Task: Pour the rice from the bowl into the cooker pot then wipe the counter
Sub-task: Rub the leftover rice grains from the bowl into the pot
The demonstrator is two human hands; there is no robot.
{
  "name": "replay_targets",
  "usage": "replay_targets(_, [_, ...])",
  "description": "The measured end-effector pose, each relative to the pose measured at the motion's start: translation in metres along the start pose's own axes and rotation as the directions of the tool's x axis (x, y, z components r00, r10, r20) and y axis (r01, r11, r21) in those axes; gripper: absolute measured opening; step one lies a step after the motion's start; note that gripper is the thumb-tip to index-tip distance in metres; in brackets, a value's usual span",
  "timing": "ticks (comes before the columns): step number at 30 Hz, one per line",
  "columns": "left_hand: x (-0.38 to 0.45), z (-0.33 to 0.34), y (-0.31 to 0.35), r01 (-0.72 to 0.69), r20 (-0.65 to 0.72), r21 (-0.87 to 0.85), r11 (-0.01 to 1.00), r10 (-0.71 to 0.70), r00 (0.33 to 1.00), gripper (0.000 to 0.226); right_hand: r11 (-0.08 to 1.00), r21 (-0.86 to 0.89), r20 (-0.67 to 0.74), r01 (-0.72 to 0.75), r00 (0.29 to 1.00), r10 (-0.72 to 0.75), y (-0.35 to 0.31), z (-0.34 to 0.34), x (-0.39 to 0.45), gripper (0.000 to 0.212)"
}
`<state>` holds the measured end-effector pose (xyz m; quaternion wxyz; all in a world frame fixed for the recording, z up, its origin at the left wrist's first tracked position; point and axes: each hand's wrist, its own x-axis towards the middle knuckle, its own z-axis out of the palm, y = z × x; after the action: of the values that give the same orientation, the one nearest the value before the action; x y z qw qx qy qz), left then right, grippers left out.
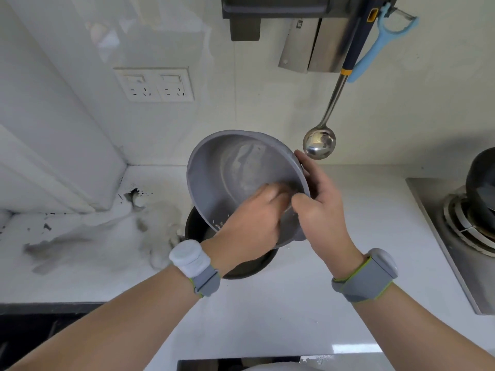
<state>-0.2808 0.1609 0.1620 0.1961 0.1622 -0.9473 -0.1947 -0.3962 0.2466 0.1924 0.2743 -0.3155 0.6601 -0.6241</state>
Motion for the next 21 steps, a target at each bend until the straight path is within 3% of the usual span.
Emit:
replay_targets(3, [-0.008,0.008,-0.001,-0.07,0.141,0.044,0.997,0.063,0.988,0.051,1.0,0.019,-0.028,0.001,1.0,-0.001,-0.002,-0.006,0.004,0.078])
replay_targets(7, [-0.024,0.0,-0.02,-0.108,0.33,0.174,0.979,0.046,0.943,0.056,1.0,-0.017,-0.024,0.024,0.999,-0.024,-0.004,-0.012,0.005,0.079])
replay_targets(14, [-0.01,0.001,-0.001,-0.09,0.086,0.054,0.994,0.085,0.993,0.056,1.0,-0.012,-0.002,0.017,1.0,-0.017,0.001,0.002,-0.002,0.081])
replay_targets(16, [-0.01,0.008,-0.001,-0.1,0.133,0.07,0.993,0.09,0.987,0.05,1.0,-0.015,-0.012,0.017,1.0,-0.017,0.0,0.001,0.0,0.082])
replay_targets(19, [-0.018,0.004,-0.017,-0.08,0.314,0.185,0.979,0.018,0.949,0.048,0.999,-0.039,-0.038,0.023,0.999,-0.025,-0.002,-0.009,0.007,0.083])
replay_targets(21, [-0.02,-0.002,-0.023,-0.038,0.31,0.2,0.979,-0.026,0.95,0.053,1.0,-0.022,-0.039,0.014,0.999,-0.015,-0.002,-0.014,0.008,0.083])
